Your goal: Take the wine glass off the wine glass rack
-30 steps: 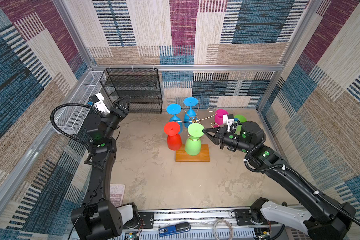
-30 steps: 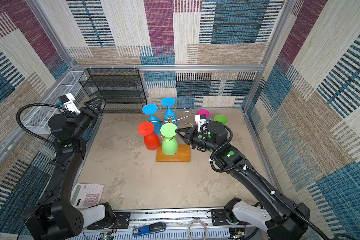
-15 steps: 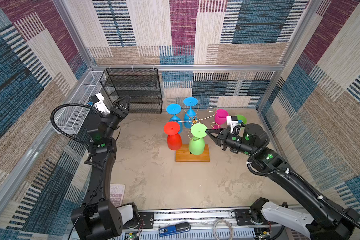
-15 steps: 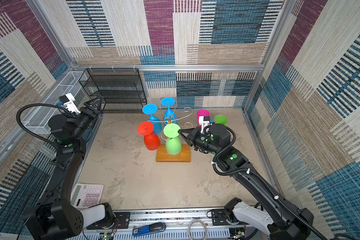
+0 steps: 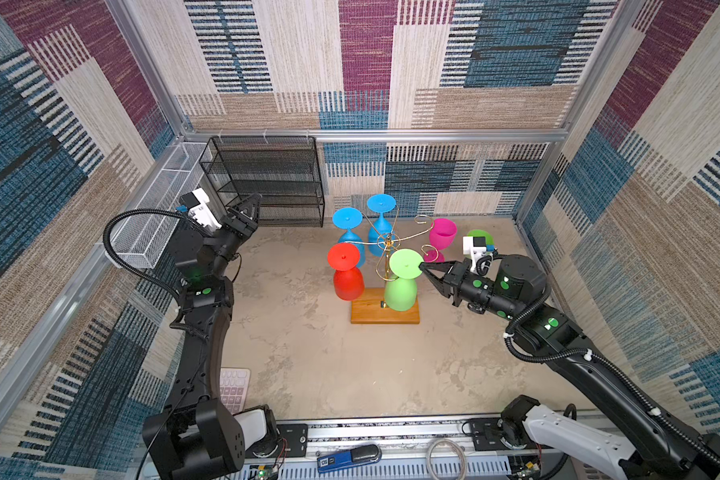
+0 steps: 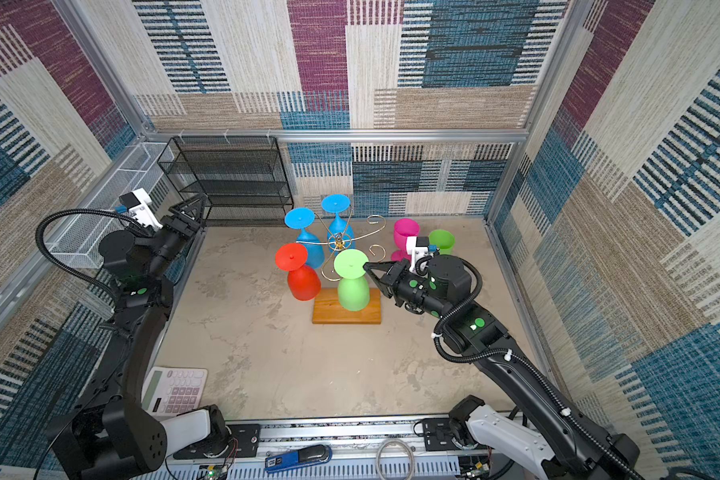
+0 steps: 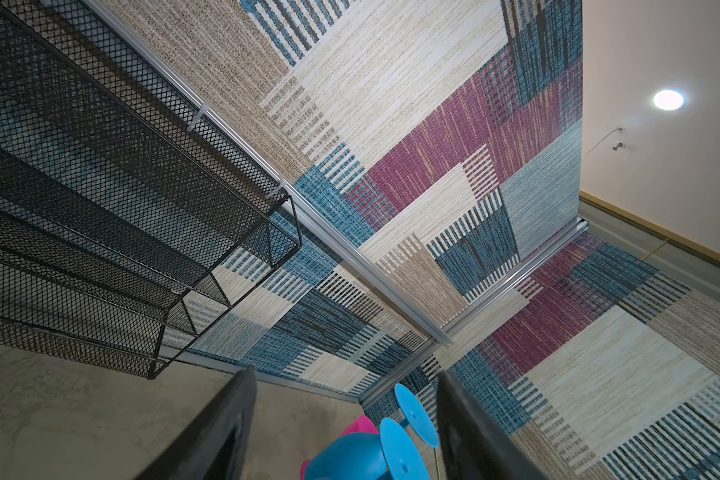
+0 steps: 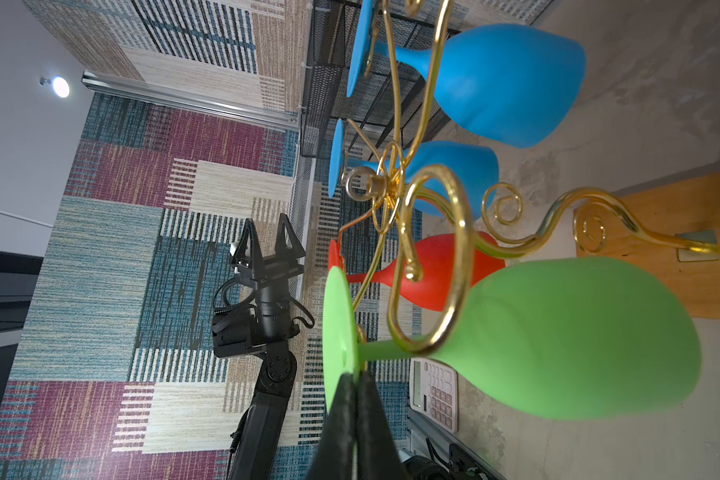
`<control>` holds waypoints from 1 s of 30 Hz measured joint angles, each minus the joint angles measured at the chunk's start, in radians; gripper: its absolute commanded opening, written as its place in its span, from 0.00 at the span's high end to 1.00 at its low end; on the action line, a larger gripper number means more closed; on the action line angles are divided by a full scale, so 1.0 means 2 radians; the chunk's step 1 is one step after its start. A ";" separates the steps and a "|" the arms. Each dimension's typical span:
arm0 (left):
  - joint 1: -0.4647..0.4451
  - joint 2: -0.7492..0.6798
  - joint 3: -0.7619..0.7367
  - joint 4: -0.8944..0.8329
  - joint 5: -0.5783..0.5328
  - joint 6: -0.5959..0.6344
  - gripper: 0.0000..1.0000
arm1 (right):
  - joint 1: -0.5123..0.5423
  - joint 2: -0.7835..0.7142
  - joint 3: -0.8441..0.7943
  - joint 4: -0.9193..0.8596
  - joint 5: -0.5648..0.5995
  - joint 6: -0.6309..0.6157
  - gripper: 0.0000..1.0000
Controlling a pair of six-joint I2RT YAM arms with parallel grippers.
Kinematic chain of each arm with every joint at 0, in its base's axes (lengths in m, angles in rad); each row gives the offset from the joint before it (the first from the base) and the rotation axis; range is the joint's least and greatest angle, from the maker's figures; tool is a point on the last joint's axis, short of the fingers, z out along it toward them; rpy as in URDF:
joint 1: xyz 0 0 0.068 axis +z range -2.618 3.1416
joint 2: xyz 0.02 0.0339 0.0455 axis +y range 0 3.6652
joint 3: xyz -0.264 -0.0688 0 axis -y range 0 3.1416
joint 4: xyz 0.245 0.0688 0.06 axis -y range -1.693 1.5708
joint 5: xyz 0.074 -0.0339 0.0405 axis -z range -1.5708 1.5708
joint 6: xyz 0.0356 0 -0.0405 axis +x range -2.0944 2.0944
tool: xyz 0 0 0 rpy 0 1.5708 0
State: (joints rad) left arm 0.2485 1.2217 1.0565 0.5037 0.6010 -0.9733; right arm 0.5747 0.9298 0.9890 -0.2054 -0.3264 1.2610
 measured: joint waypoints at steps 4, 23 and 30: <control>0.000 0.000 0.000 0.004 0.000 0.000 0.29 | 0.000 -0.015 -0.002 -0.013 0.010 -0.003 1.00; 0.001 -0.001 0.000 0.008 0.000 0.000 0.29 | -0.002 -0.092 -0.015 -0.110 0.065 -0.014 1.00; 0.002 -0.003 0.000 0.008 0.000 0.000 0.29 | -0.008 -0.102 -0.005 -0.140 0.105 -0.028 1.00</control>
State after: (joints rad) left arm 0.2527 1.2163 1.0565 0.5205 0.6006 -0.9737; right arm 0.5583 0.7265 0.9787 -0.4858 -0.1169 1.2057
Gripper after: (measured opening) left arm 0.707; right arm 0.056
